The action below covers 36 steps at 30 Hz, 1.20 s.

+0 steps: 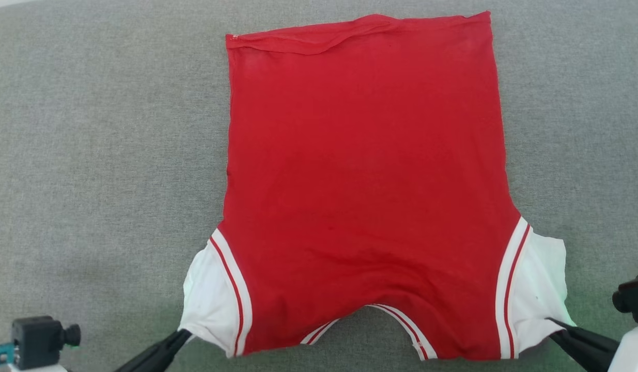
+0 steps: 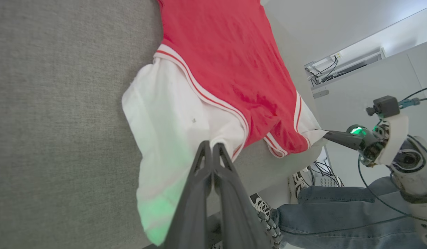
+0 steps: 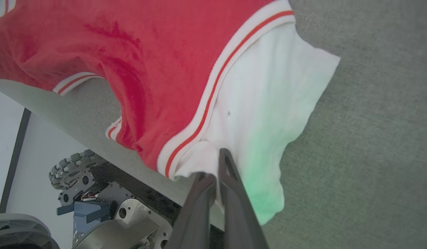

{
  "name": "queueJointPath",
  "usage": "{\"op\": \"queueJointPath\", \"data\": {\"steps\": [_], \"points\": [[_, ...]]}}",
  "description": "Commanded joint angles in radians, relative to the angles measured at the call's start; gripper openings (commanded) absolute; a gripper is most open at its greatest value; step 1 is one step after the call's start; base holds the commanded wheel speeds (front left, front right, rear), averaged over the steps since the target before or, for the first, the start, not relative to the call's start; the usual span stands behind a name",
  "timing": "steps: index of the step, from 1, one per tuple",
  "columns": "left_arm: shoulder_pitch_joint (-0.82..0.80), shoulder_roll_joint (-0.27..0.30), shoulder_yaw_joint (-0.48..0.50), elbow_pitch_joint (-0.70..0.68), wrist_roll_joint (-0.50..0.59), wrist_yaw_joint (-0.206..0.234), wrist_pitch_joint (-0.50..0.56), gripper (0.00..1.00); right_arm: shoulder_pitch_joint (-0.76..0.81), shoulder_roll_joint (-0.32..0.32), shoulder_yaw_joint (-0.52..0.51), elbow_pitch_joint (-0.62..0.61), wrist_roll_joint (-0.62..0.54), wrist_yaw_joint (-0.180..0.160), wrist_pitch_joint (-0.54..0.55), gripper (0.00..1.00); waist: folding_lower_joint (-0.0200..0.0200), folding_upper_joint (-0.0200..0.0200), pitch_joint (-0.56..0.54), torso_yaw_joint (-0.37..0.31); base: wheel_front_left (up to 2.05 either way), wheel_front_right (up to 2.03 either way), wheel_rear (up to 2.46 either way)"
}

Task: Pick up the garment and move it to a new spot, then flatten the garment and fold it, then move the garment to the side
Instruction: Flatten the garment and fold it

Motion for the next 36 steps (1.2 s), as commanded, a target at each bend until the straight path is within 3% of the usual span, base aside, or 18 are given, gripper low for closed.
{"op": "queueJointPath", "data": {"steps": [1, 10, 16, 17, 19, 23, 29, 33, 36], "points": [[0.014, -0.016, -0.008, 0.012, 0.030, 0.002, -0.004, 0.00, -0.016, 0.013, -0.001, -0.004, -0.028, 0.000, -0.004, 0.00, 0.0000, -0.0001, 0.002, -0.004, 0.00, 0.00, 0.00], [-0.057, -0.091, -0.075, 0.107, 0.084, 0.002, -0.004, 0.00, -0.130, 0.026, 0.127, 0.110, -0.099, 0.000, 0.014, 0.00, 0.0000, -0.0001, 0.014, -0.003, 0.00, 0.00, 0.00], [-0.123, -0.136, -0.133, 0.163, 0.084, 0.002, -0.004, 0.00, -0.178, 0.034, 0.180, 0.189, -0.143, 0.000, -0.033, 0.02, 0.0000, -0.0001, 0.020, 0.005, 0.00, 0.00, 0.00], [-0.127, -0.140, -0.135, 0.166, 0.079, 0.002, -0.004, 0.00, -0.182, 0.037, 0.179, 0.192, -0.145, 0.000, -0.044, 0.39, 0.0000, -0.0001, 0.022, 0.005, 0.00, 0.00, 0.00], [-0.132, -0.143, -0.131, 0.170, 0.074, 0.002, -0.004, 0.00, -0.186, 0.036, 0.162, 0.184, -0.155, -0.001, -0.068, 1.00, 0.0000, -0.0001, 0.026, 0.006, 0.00, 0.00, 0.00], [-0.141, -0.143, -0.134, 0.158, 0.082, 0.002, -0.004, 0.00, -0.162, 0.040, 0.077, 0.119, -0.162, 0.000, -0.096, 1.00, 0.0000, -0.0001, 0.031, 0.018, 0.00, 0.00, 0.00], [-0.164, -0.146, -0.126, 0.113, 0.106, 0.002, -0.004, 0.00, -0.215, -0.005, -0.084, -0.014, -0.126, 0.000, -0.011, 1.00, 0.0000, -0.0001, 0.064, 0.044, 0.00, 0.00, 0.00], [-0.198, -0.149, -0.140, 0.079, 0.125, 0.002, -0.005, 0.00, -0.376, -0.024, -0.161, 0.023, -0.149, -0.001, 0.081, 1.00, 0.0000, -0.0001, 0.106, 0.073, 0.00, 0.00, 0.00], [-0.246, -0.160, -0.158, 0.057, 0.140, 0.002, -0.004, 0.00, -0.557, 0.002, -0.182, 0.106, -0.233, 0.000, 0.148, 1.00, 0.0000, -0.0001, 0.151, 0.109, 0.00, 0.00, 0.00]]}}
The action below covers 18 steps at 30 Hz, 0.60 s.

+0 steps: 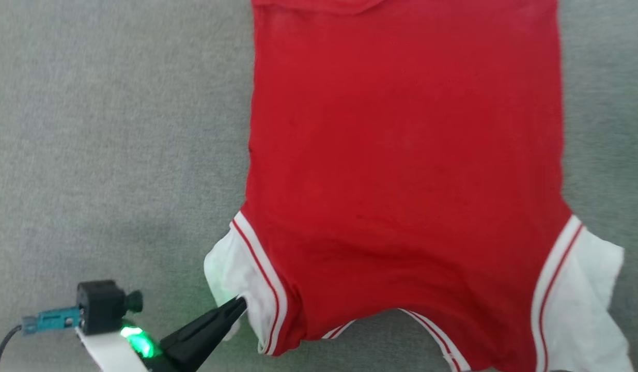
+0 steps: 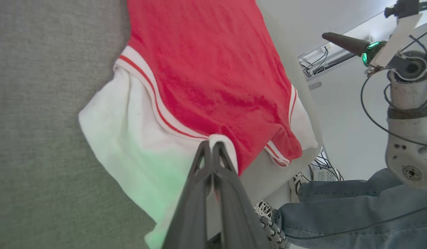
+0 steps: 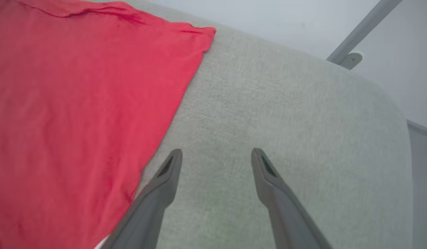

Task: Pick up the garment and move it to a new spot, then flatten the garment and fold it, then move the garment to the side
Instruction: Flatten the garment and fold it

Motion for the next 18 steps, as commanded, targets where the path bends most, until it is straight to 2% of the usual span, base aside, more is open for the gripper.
{"op": "queueJointPath", "data": {"steps": [1, 5, 8, 10, 12, 18], "points": [[-0.038, -0.012, -0.011, -0.014, 0.013, 0.002, -0.005, 0.00, -0.107, 0.016, 0.014, 0.048, -0.057, -0.001, 0.036, 1.00, 0.0000, -0.0001, 0.055, 0.050, 0.00, 0.00, 0.00], [-0.106, -0.029, -0.049, -0.030, 0.030, 0.002, -0.005, 0.00, -0.362, 0.069, 0.063, 0.189, -0.185, -0.001, 0.099, 1.00, 0.0000, -0.0001, 0.108, 0.106, 0.00, 0.00, 0.00], [-0.155, -0.051, -0.071, -0.042, 0.034, 0.002, -0.005, 0.00, -0.501, 0.076, 0.109, 0.312, -0.288, -0.001, 0.130, 1.00, 0.0000, -0.0001, 0.141, 0.151, 0.00, 0.00, 0.00], [-0.165, -0.054, -0.080, -0.043, 0.034, 0.002, -0.004, 0.00, -0.538, 0.080, 0.116, 0.347, -0.315, -0.001, 0.138, 1.00, 0.0000, -0.0001, 0.149, 0.165, 0.00, 0.00, 0.00], [-0.194, -0.082, -0.092, -0.043, 0.015, 0.002, -0.005, 0.00, -0.620, 0.084, 0.111, 0.456, -0.388, -0.001, 0.161, 1.00, 0.0000, -0.0001, 0.165, 0.204, 0.00, 0.00, 0.00], [-0.218, -0.114, -0.114, -0.029, 0.009, 0.002, -0.004, 0.00, -0.711, 0.144, 0.049, 0.593, -0.431, -0.001, 0.199, 1.00, 0.0000, -0.0001, 0.191, 0.242, 0.00, 0.00, 0.00]]}}
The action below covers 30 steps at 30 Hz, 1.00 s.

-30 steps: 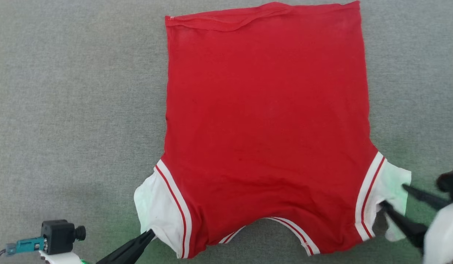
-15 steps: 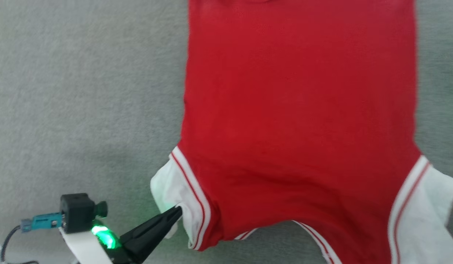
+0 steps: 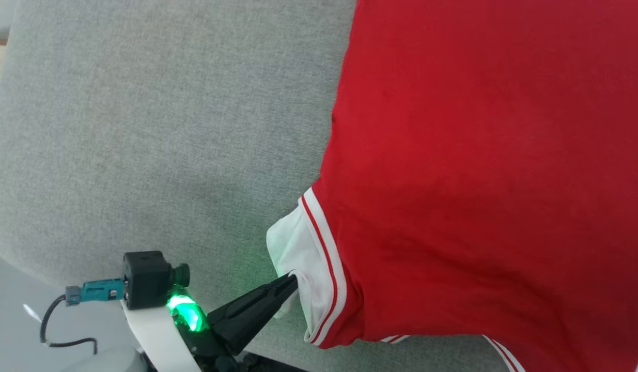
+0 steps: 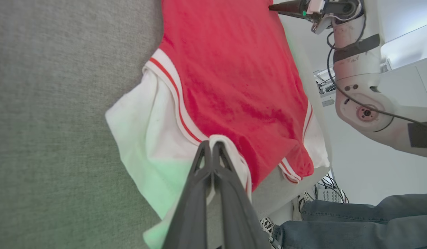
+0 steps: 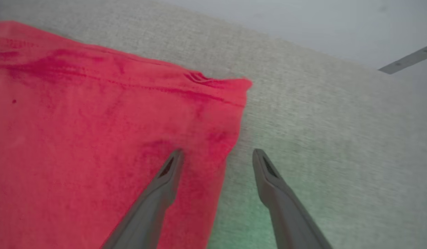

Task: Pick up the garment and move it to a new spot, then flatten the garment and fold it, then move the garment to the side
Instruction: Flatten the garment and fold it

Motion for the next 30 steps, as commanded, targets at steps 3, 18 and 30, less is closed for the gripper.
{"op": "queueJointPath", "data": {"steps": [3, 18, 30], "points": [[-0.023, -0.011, -0.006, -0.002, -0.006, 0.002, -0.005, 0.00, -0.014, 0.023, -0.024, 0.051, -0.020, -0.001, 0.029, 1.00, 0.0000, 0.0000, 0.017, 0.016, 0.00, 0.00, 0.00], [0.073, -0.031, 0.110, 0.021, -0.072, 0.002, -0.005, 0.00, 0.110, 0.044, 0.057, 0.065, 0.070, -0.001, -0.022, 0.00, 0.0000, 0.0000, -0.138, -0.065, 0.00, 0.00, 0.00], [0.244, -0.013, 0.231, 0.093, -0.103, 0.002, -0.005, 0.00, 0.625, -0.083, 0.080, -0.339, 0.394, -0.001, 0.138, 0.00, 0.0000, 0.0000, -0.306, -0.171, 0.00, 0.00, 0.00]]}}
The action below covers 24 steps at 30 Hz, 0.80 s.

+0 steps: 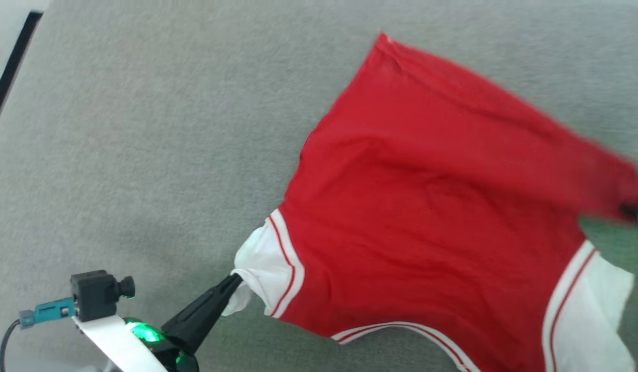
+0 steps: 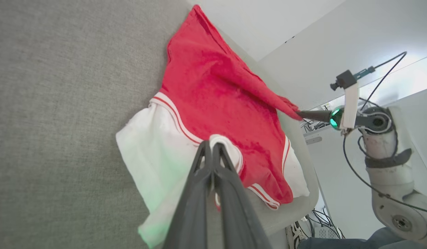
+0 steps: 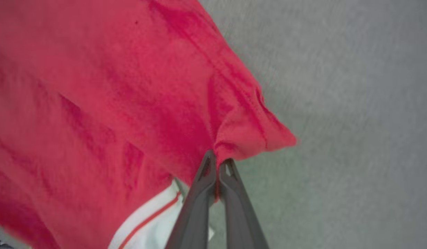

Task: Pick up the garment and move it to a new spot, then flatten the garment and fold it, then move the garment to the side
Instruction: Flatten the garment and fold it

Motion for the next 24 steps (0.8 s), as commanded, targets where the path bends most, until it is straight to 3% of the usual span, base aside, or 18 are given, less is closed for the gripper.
{"op": "queueJointPath", "data": {"steps": [1, 10, 17, 19, 20, 24], "points": [[0.019, -0.002, 0.016, 0.009, -0.010, 0.002, -0.005, 0.00, 0.079, 0.014, -0.005, -0.046, 0.021, -0.001, 0.024, 0.00, 0.0000, 0.0000, -0.038, -0.041, 0.00, 0.00, 0.00], [0.082, -0.020, 0.083, 0.050, -0.026, 0.002, -0.005, 0.00, 0.476, 0.120, 0.039, -0.276, 0.043, -0.001, 0.087, 0.00, 0.0000, 0.0000, -0.066, -0.086, 0.00, 0.00, 0.00], [0.107, -0.018, 0.108, 0.053, -0.026, 0.002, -0.005, 0.00, 0.518, 0.162, 0.128, -0.272, 0.030, -0.001, 0.000, 0.01, 0.0000, 0.0000, -0.073, -0.111, 0.00, 0.00, 0.00], [0.113, -0.015, 0.108, 0.052, -0.021, 0.002, -0.005, 0.00, 0.501, 0.169, 0.114, -0.272, 0.029, -0.001, -0.045, 0.94, 0.0000, 0.0000, -0.074, -0.113, 0.00, 0.00, 0.00], [0.113, -0.016, 0.108, 0.051, -0.021, 0.002, -0.005, 0.00, 0.500, 0.169, 0.109, -0.282, 0.044, -0.001, -0.047, 1.00, 0.0000, 0.0000, -0.073, -0.113, 0.00, 0.00, 0.00], [0.104, -0.022, 0.112, 0.043, -0.019, 0.002, -0.005, 0.00, 0.428, 0.158, 0.032, -0.389, 0.108, -0.001, -0.020, 1.00, 0.0000, 0.0000, -0.062, -0.106, 0.00, 0.00, 0.00]]}}
